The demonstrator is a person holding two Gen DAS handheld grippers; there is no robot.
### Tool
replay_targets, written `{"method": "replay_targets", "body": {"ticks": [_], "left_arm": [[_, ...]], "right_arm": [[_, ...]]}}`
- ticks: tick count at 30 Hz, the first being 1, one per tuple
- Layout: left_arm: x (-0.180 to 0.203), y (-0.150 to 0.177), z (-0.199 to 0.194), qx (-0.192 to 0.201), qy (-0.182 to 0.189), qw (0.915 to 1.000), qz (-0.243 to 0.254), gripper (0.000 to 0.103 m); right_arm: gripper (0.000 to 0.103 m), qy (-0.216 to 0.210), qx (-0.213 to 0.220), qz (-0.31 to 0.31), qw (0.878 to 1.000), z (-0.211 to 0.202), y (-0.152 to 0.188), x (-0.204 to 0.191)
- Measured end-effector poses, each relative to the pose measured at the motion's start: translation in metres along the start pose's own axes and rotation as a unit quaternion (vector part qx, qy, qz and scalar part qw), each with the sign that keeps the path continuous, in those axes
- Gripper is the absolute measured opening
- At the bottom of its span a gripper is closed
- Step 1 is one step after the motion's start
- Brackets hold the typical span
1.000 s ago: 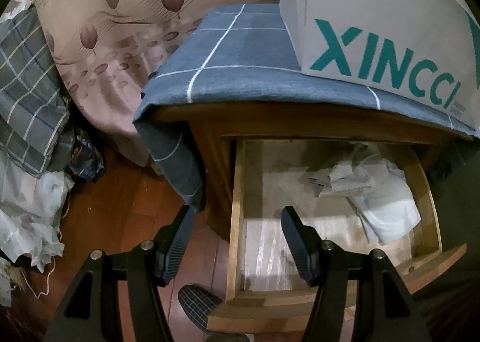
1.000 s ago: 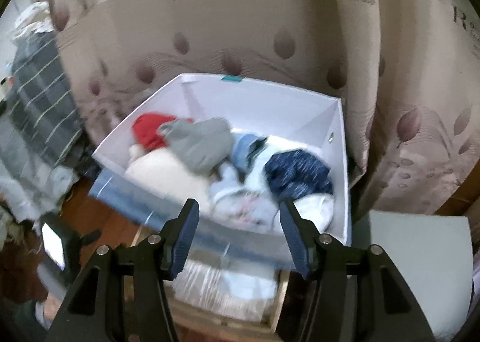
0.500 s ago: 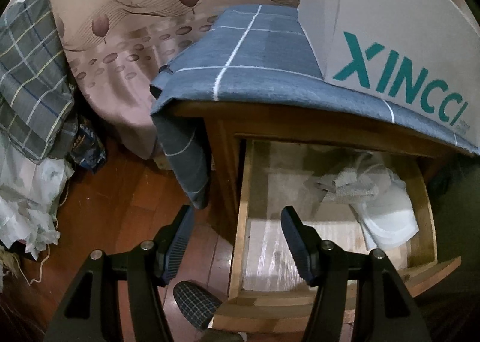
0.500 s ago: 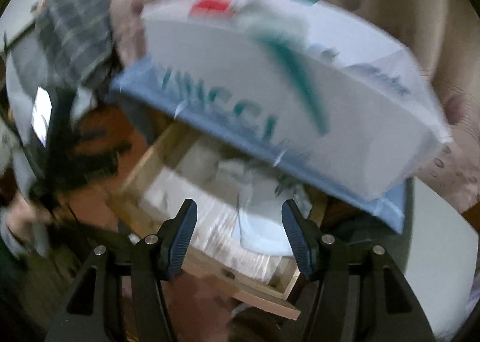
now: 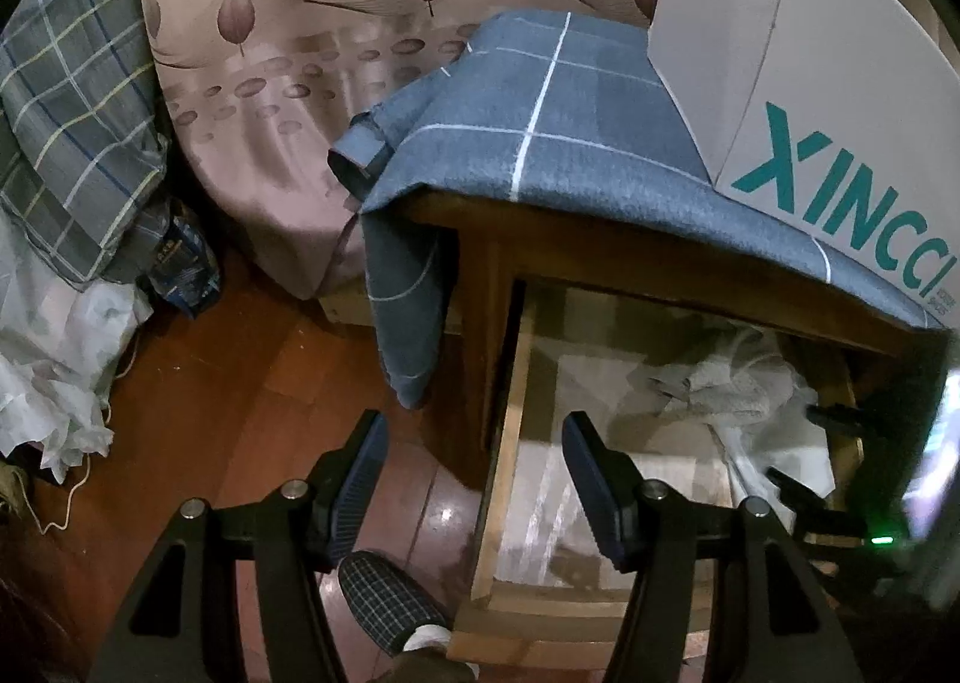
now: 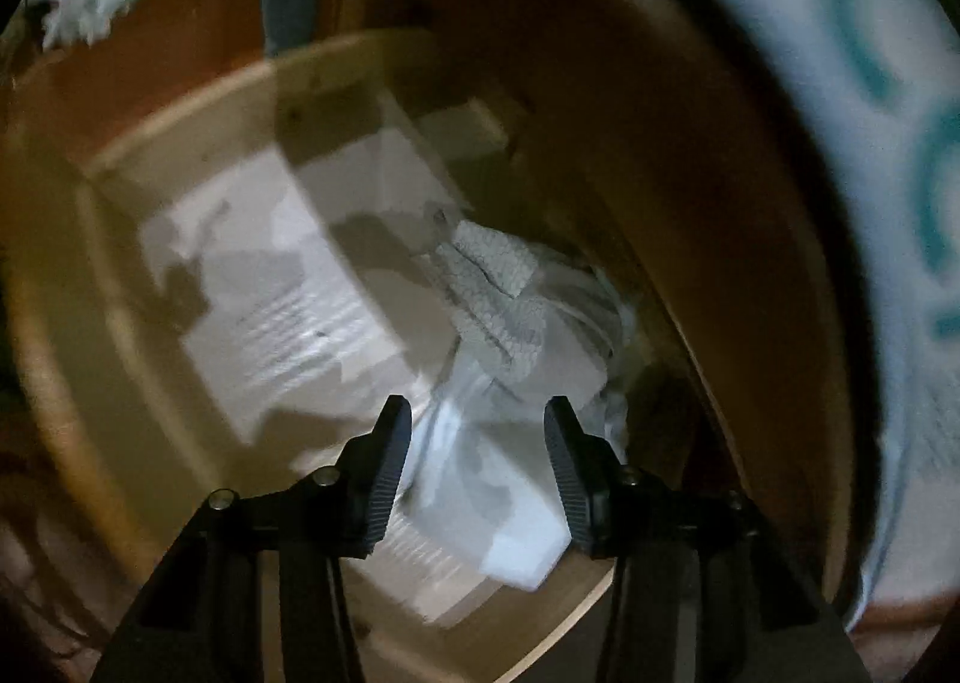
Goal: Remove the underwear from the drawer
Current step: 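Return the right tool into the drawer above the white patterned underwear, then grasp the white hexagon-print underwear with the right tool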
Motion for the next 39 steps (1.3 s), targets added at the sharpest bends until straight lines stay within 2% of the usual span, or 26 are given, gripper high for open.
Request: {"method": "replay_targets", "body": {"ticks": [6,17,18,20,23,27,30,34,36,39], "left_arm": [[0.004,0.001,0.003,-0.006,0.000,0.9999,0.010,0.062],[0.007,0.003,0.011,-0.021,0.007,0.9997,0.012,0.062],[0.007,0.003,0.012,-0.023,0.006,0.9996,0.014,0.062],[0.008,0.004,0.012,-0.024,0.005,0.9996,0.015,0.062],[0.009,0.004,0.013,-0.024,0.005,0.9995,0.018,0.062],[0.009,0.004,0.012,-0.022,0.003,0.9996,0.020,0.062],[0.008,0.004,0.013,-0.026,0.004,0.9995,0.016,0.062],[0.007,0.003,0.013,-0.027,0.004,0.9995,0.015,0.062],[0.007,0.003,0.013,-0.029,0.006,0.9995,0.014,0.062],[0.007,0.003,0.012,-0.028,0.007,0.9995,0.014,0.062]], "right_arm": [[0.042,0.040,0.003,-0.053,0.998,0.033,-0.011,-0.020],[0.041,0.043,-0.005,-0.033,0.999,0.073,-0.023,-0.013],[0.038,0.042,-0.006,-0.030,0.999,0.076,-0.023,-0.011],[0.021,0.034,-0.012,-0.022,0.999,0.080,-0.024,-0.008],[0.012,0.005,-0.024,0.004,1.000,0.082,-0.023,0.000],[0.008,-0.073,-0.041,0.044,0.996,0.078,-0.019,0.009],[0.007,-0.127,-0.048,0.070,0.988,0.070,-0.015,0.014],[0.006,-0.216,-0.056,0.080,0.972,0.055,-0.008,0.012],[0.007,-0.226,-0.058,0.073,0.970,0.049,-0.006,0.009],[0.012,-0.223,-0.058,0.068,0.971,0.051,-0.003,0.009]]}}
Point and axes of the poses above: each gripper's, at about its wrist camera, not at the fingertips, and z roughly the way its jaws point, x to its right, y to its underside, the point moved 2 cm from there along z, roughly the way its jaws point, and after that the axes turned 11 degrees about y, right-handed, at the moved point
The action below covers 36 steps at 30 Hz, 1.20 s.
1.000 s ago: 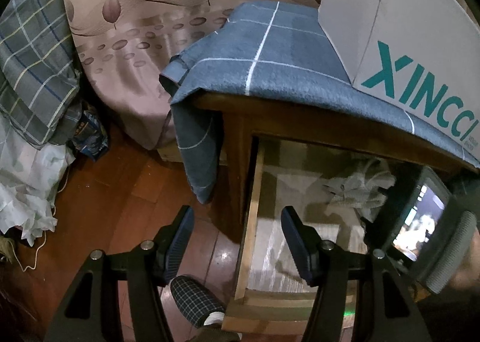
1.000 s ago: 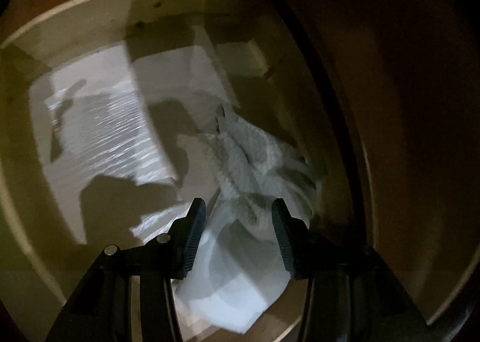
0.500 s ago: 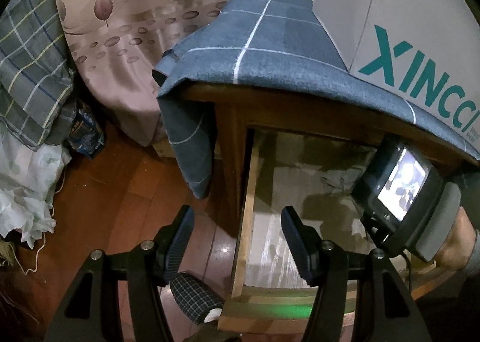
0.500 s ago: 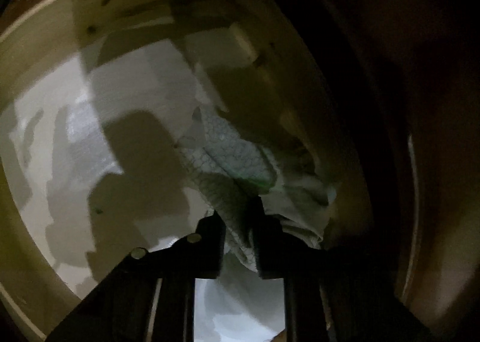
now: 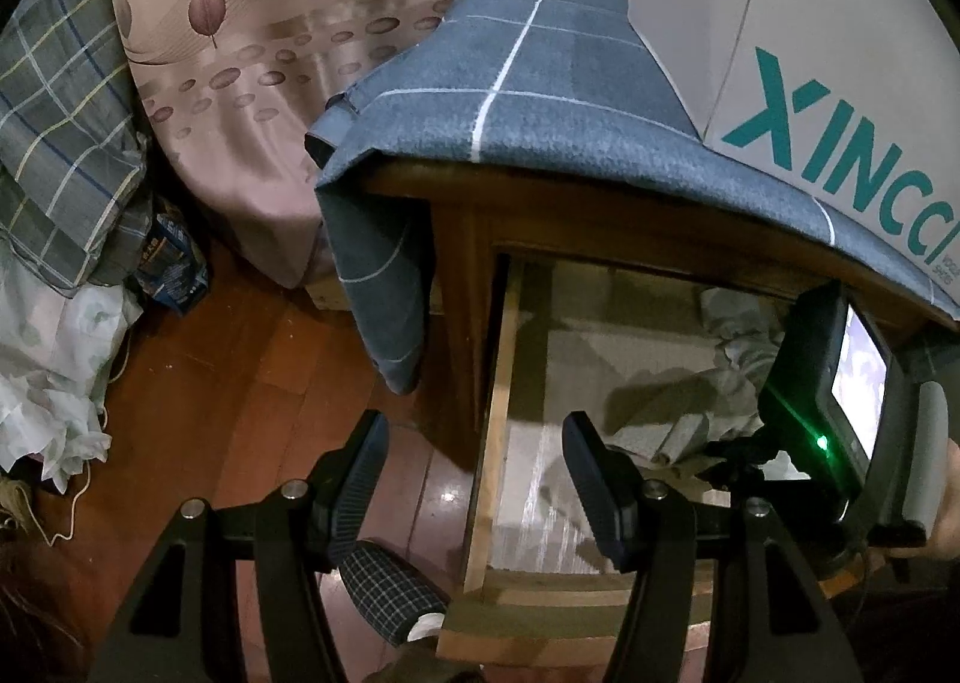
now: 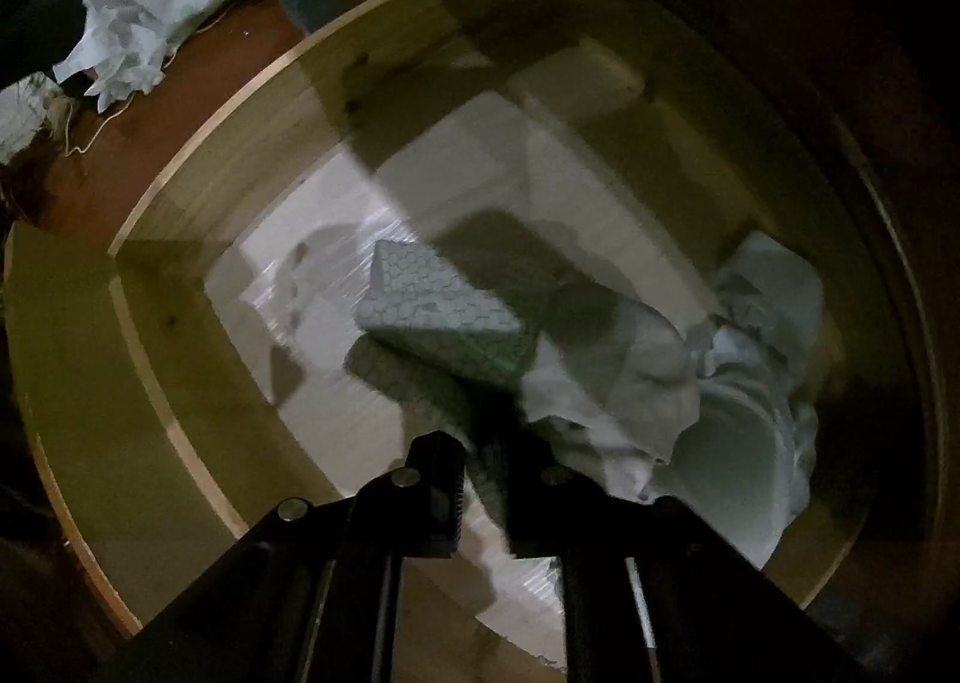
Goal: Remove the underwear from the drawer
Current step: 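Grasp the white hexagon-print underwear with the right tool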
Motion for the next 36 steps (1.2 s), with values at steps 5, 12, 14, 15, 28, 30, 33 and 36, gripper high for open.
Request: {"method": "replay_targets", "body": {"ticks": [5,12,14,15,28,30,33,36], "left_arm": [[0.000,0.000,0.000,-0.001,0.000,1.0000,-0.001,0.062],[0.001,-0.001,0.001,-0.003,0.006,1.0000,-0.005,0.062],[0.002,-0.001,0.002,-0.004,0.005,1.0000,-0.003,0.062],[0.002,-0.001,0.003,-0.005,0.003,1.0000,-0.002,0.062],[-0.001,-0.001,0.007,-0.012,0.006,0.9999,-0.004,0.062],[-0.001,0.000,0.007,-0.012,0.006,0.9999,-0.005,0.062],[-0.001,0.000,0.008,-0.012,0.005,0.9999,-0.005,0.062],[0.000,0.000,0.008,-0.013,0.003,0.9999,-0.004,0.062]], "right_arm": [[0.037,0.024,0.001,-0.019,1.000,-0.005,-0.005,0.002],[0.064,0.084,0.034,-0.091,0.992,-0.020,0.000,-0.015],[0.064,0.089,0.028,-0.092,0.991,-0.012,-0.006,-0.013],[0.064,0.090,0.024,-0.094,0.991,-0.006,-0.009,-0.016],[0.077,0.070,0.015,-0.106,0.992,0.025,-0.031,-0.020],[0.082,0.068,0.012,-0.114,0.991,0.028,-0.030,-0.020],[0.084,0.071,0.012,-0.124,0.990,0.035,-0.033,-0.018],[0.073,0.071,0.012,-0.121,0.990,0.032,-0.025,-0.013]]}}
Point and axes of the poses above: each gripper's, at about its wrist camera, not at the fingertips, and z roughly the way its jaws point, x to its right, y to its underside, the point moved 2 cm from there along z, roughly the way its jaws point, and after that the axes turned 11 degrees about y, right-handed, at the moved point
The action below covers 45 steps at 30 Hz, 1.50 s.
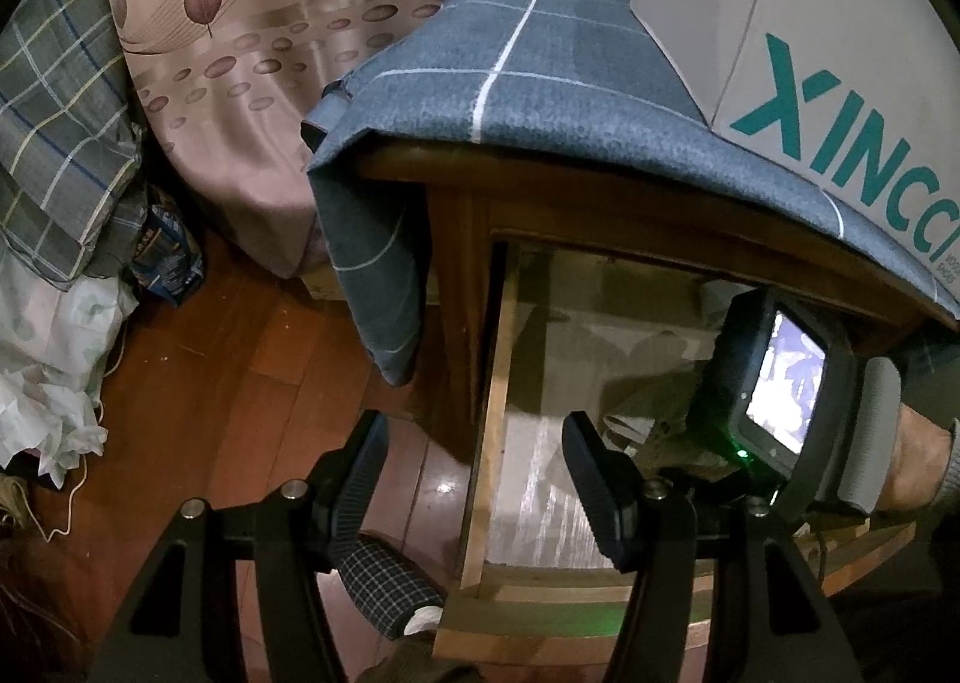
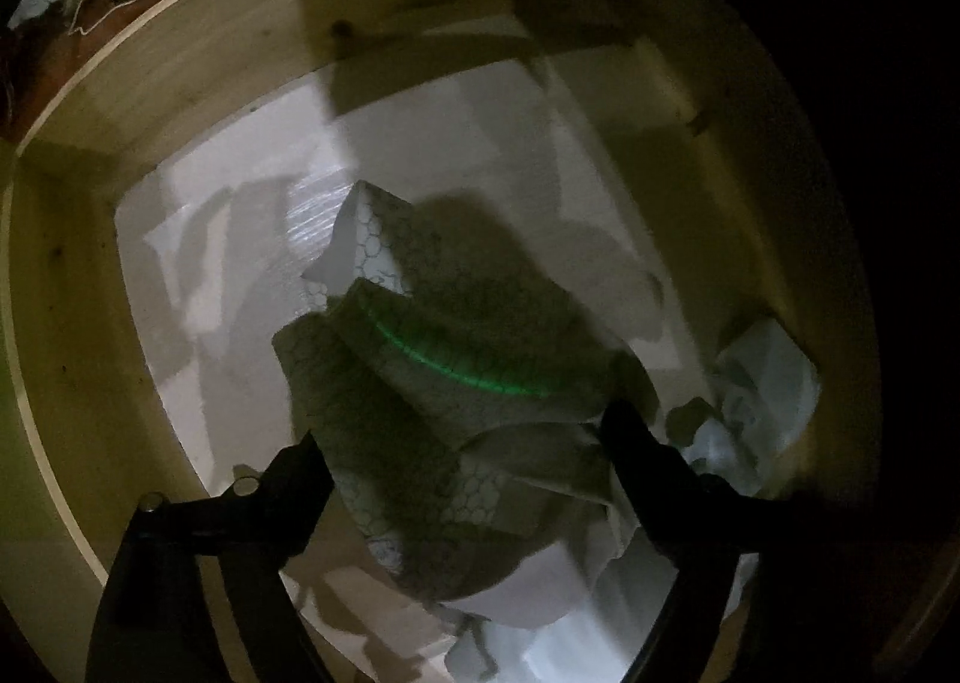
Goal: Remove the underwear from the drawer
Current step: 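Grasp the white hexagon-print underwear with the right tool, then lift the white hexagon-print underwear out of the drawer with the right tool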
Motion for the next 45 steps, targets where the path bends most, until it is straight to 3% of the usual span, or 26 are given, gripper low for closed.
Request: {"method": "replay_targets", "body": {"ticks": [2,8,11,25,27,32,37,45], "left_arm": [[-0.001,0.000,0.001,-0.001,0.001,1.0000,-0.001,0.062],[-0.001,0.001,0.000,0.000,0.000,1.0000,-0.001,0.062],[-0.001,0.001,0.000,0.000,0.001,1.0000,-0.001,0.062],[0.003,0.002,0.000,-0.003,0.003,1.0000,0.002,0.062],[0.004,0.002,0.001,-0.004,0.004,1.0000,0.003,0.062],[0.007,0.001,0.001,-0.002,0.004,1.0000,0.006,0.062],[0.014,0.001,0.002,-0.002,0.006,0.9999,0.013,0.062],[0.019,0.000,0.004,-0.003,0.009,0.9998,0.019,0.062]], "right_arm": [[0.058,0.002,-0.002,0.008,1.000,0.001,-0.001,0.003],[0.030,0.005,-0.005,0.036,0.999,-0.001,0.003,0.010],[0.026,0.008,-0.011,0.041,0.999,-0.008,0.001,0.006],[0.023,-0.014,-0.033,0.095,0.995,-0.029,0.011,0.018],[0.023,-0.021,-0.034,0.112,0.993,-0.031,-0.003,0.012],[0.022,-0.024,-0.027,0.157,0.987,-0.038,0.023,0.004],[0.022,-0.040,-0.026,0.223,0.974,-0.048,0.047,0.012],[0.022,-0.062,-0.002,0.351,0.934,-0.066,0.079,0.024]]}}
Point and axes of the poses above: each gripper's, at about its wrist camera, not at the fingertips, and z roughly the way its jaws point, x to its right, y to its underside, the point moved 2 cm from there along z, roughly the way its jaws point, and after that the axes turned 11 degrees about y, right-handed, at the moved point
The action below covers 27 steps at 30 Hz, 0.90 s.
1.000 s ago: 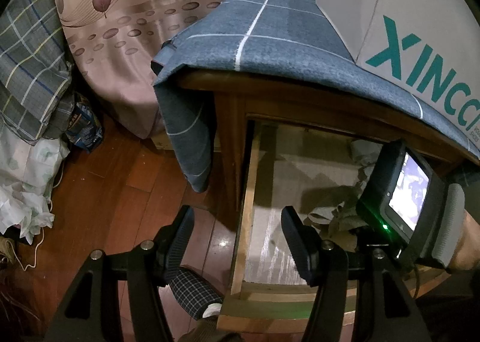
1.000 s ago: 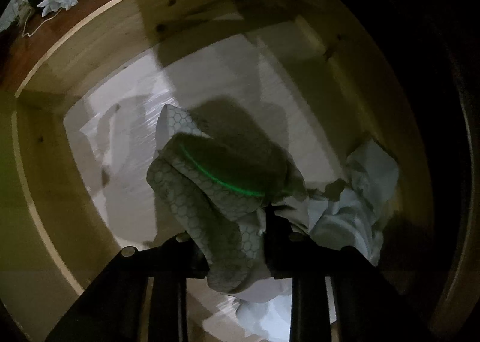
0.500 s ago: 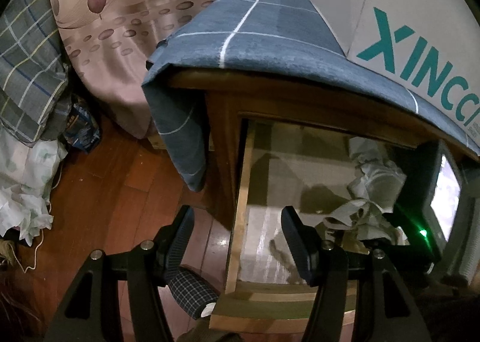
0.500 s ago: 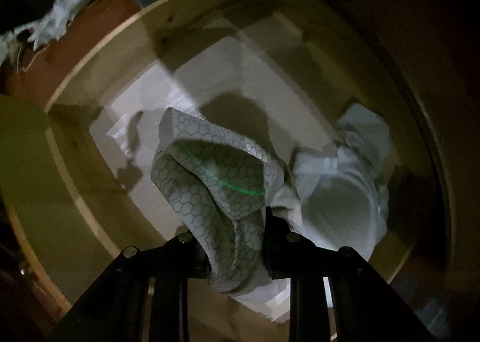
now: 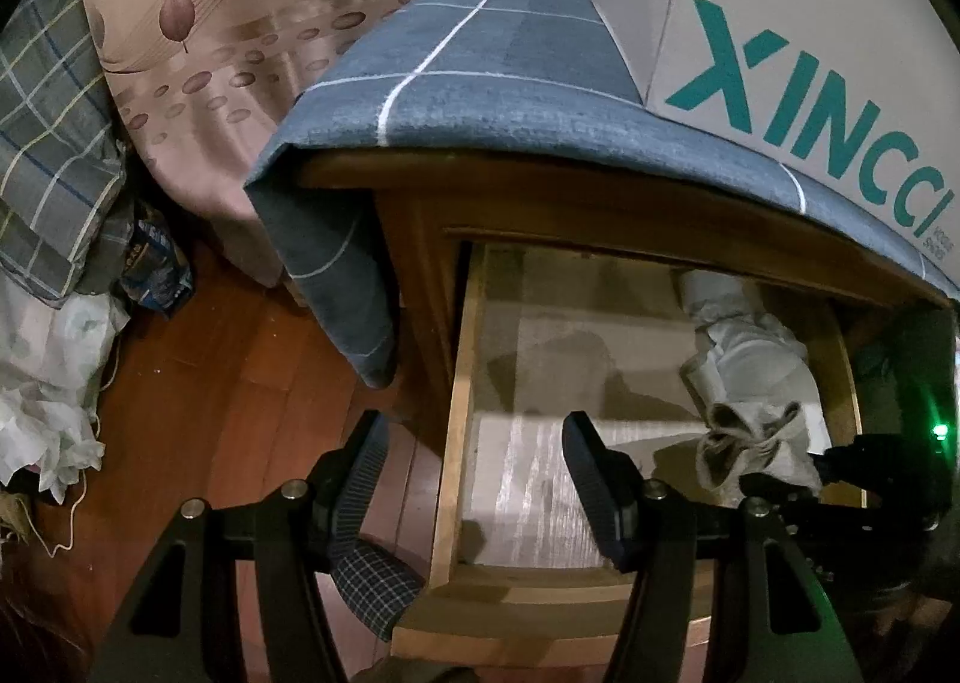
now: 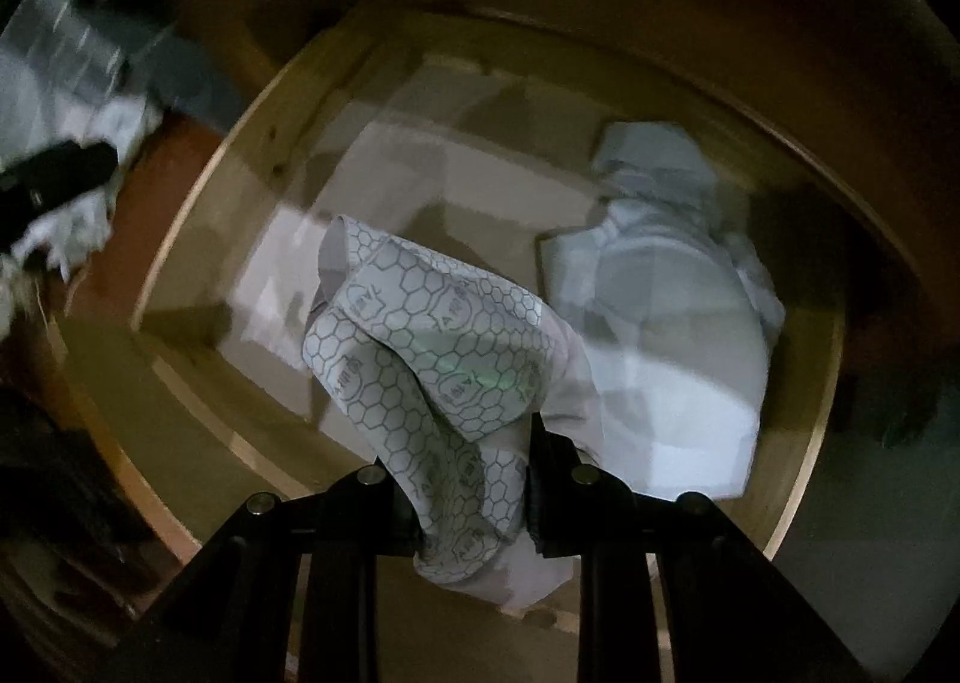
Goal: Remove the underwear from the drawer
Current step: 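Lift the white hexagon-print underwear out of the drawer with the right tool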
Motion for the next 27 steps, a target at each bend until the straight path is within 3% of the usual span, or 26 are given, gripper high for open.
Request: {"method": "replay_targets", "body": {"ticks": [10,20,27], "left_arm": [[0.005,0.001,0.001,-0.002,0.013,0.9999,0.003,0.062],[0.019,0.005,0.007,-0.008,0.021,0.9995,0.021,0.062],[0.044,0.013,0.016,-0.032,0.063,0.9959,0.057,0.062]], "right_arm": [[0.022,-0.009,0.031,0.065,0.997,-0.024,0.006,0.015],[0.022,0.020,0.059,0.106,0.992,-0.039,0.018,0.047],[0.022,0.034,0.077,0.154,0.984,-0.045,0.037,0.080]]}}
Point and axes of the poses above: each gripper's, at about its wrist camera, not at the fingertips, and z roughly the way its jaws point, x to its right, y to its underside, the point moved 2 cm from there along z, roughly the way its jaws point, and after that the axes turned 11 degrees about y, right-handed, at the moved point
